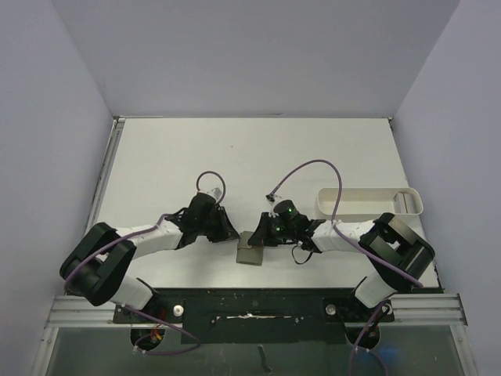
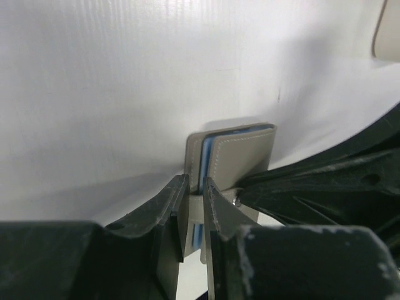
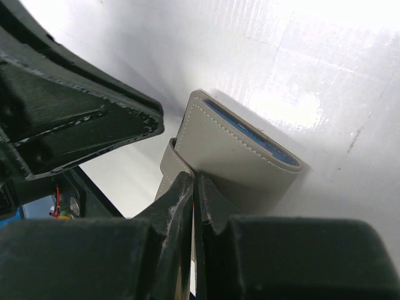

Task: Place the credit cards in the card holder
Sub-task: Close the card holder at the center of the board.

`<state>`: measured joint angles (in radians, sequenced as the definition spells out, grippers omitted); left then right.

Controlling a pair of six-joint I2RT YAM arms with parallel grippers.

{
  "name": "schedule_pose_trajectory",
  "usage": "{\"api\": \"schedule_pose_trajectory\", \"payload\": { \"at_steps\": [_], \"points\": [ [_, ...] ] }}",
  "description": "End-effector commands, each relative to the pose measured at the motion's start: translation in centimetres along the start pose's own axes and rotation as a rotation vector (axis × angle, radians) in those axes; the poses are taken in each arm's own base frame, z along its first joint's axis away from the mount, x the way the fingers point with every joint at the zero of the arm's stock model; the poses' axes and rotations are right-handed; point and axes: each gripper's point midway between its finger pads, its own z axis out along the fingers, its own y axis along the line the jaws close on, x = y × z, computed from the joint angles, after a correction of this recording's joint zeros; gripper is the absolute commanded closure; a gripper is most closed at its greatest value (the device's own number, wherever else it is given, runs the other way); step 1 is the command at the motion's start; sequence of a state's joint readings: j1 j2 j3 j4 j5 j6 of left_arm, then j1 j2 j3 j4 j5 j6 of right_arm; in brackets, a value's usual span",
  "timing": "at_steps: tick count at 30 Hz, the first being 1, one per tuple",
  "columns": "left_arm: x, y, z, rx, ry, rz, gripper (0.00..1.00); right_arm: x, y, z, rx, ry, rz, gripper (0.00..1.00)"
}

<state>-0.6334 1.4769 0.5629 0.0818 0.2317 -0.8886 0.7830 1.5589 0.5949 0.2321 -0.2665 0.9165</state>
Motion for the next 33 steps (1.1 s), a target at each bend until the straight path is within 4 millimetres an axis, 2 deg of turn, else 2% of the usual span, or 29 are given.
{"api": "schedule_pose_trajectory", "payload": {
  "at_steps": [1,8,15,21,27,33],
  "points": [
    [-1.8,-3.8,-1.8,0.083,-0.068,0.024,0.85,-0.2,-1.4,-0.4,0.05,-0.028,-0.009,1.0],
    [0.8,-6.6,-1.9,0.174,-0.018,0.075,0.88,-0.2,-1.6,-0.2,0.054,-0.03,-0.009,1.0],
    [2.7,-7.4,-0.5,0.21,0.036,0.089,0.96,0.1,-1.8,-0.2,0.055,-0.027,-0.004,1.0],
    [2.7,-6.4,0.4,0.152,0.037,0.088,1.0,0.2,-1.9,-0.3,0.056,-0.026,-0.003,1.0],
    [2.3,-5.3,0.2,0.088,0.011,0.092,1.0,0.3,-2.0,-0.3,0.055,-0.026,-0.007,1.0],
    [1.3,-6.8,-1.3,0.126,-0.032,0.067,1.0,-0.1,-1.3,-0.3,0.038,-0.028,-0.013,1.0]
  ]
}}
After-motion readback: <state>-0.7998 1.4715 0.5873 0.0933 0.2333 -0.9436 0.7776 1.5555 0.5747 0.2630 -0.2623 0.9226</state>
